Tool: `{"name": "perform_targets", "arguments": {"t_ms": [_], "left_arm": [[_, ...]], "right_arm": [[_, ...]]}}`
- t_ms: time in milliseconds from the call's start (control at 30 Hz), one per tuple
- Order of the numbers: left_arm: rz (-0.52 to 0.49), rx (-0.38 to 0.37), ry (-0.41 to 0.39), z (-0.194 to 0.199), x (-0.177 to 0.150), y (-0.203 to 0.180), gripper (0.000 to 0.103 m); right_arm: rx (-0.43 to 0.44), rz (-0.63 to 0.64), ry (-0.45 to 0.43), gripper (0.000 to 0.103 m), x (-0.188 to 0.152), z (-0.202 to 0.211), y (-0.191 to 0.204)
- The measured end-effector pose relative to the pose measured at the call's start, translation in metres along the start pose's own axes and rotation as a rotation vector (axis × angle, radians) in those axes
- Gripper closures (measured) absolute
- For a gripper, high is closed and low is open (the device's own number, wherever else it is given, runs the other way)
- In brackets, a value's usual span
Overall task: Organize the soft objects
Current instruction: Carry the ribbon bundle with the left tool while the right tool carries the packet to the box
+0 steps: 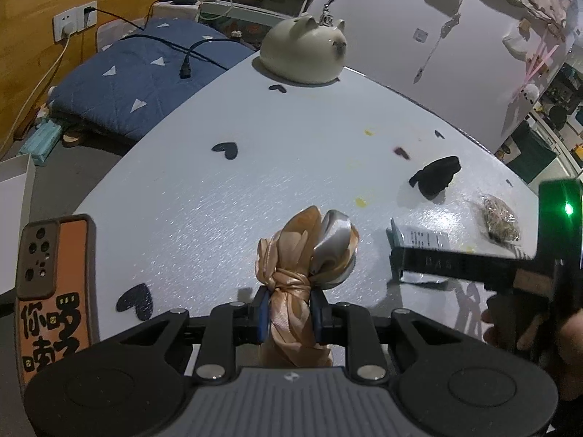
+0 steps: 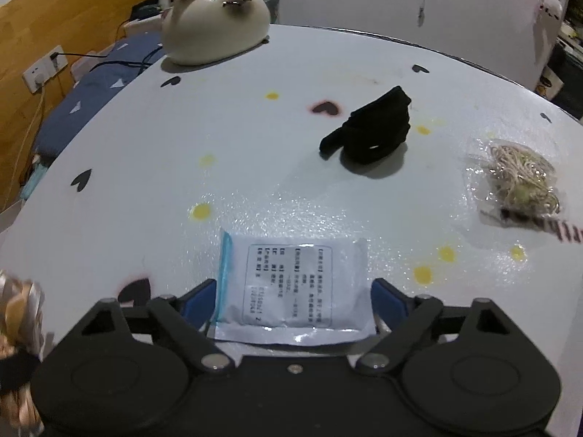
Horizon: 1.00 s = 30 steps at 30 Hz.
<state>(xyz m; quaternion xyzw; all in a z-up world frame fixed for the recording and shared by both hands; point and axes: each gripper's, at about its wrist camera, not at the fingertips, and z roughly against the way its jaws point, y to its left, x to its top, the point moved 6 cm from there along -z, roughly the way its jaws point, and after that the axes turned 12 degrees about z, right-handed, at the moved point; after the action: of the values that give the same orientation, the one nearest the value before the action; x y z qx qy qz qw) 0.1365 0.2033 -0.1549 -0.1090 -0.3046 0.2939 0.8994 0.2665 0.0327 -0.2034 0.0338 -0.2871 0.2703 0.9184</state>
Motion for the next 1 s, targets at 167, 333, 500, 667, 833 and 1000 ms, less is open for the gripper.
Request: {"name": "perform_targets", "arguments": {"t_ms": [167,333,500,667,833,1000], "left_arm": [[-0.008,-0.024,-0.015,0.001,0.005,-0.010,0.079],[-0.020,-0.047,-0.033,0.002,0.010,-0.023,0.079],[-0.049,-0.082,-0.048,0.003,0.014,-0.045,0.079],[-0.090,-0.125,-0.055,0.004,0.013,-0.075,0.079],[-0.145,-0.175,-0.057,0.002,0.008,-0.115,0.079],[-0.192,-0.228,-0.039,-0.003,-0.003,-0.163,0.079]], "right_arm": [[0.031,0.029,-0.019,0.027,-0.007,0.009,-0.005],[0.031,0.056,-0.077,0.028,-0.008,0.032,-0.014],[0.058,0.071,-0.141,0.028,-0.006,0.062,-0.031],[0.070,0.040,-0.178,0.028,-0.013,0.092,-0.055],[0.031,-0.013,-0.221,0.028,-0.024,0.124,-0.093],[-0.029,-0.103,-0.231,0.027,-0.044,0.147,-0.142]]}}
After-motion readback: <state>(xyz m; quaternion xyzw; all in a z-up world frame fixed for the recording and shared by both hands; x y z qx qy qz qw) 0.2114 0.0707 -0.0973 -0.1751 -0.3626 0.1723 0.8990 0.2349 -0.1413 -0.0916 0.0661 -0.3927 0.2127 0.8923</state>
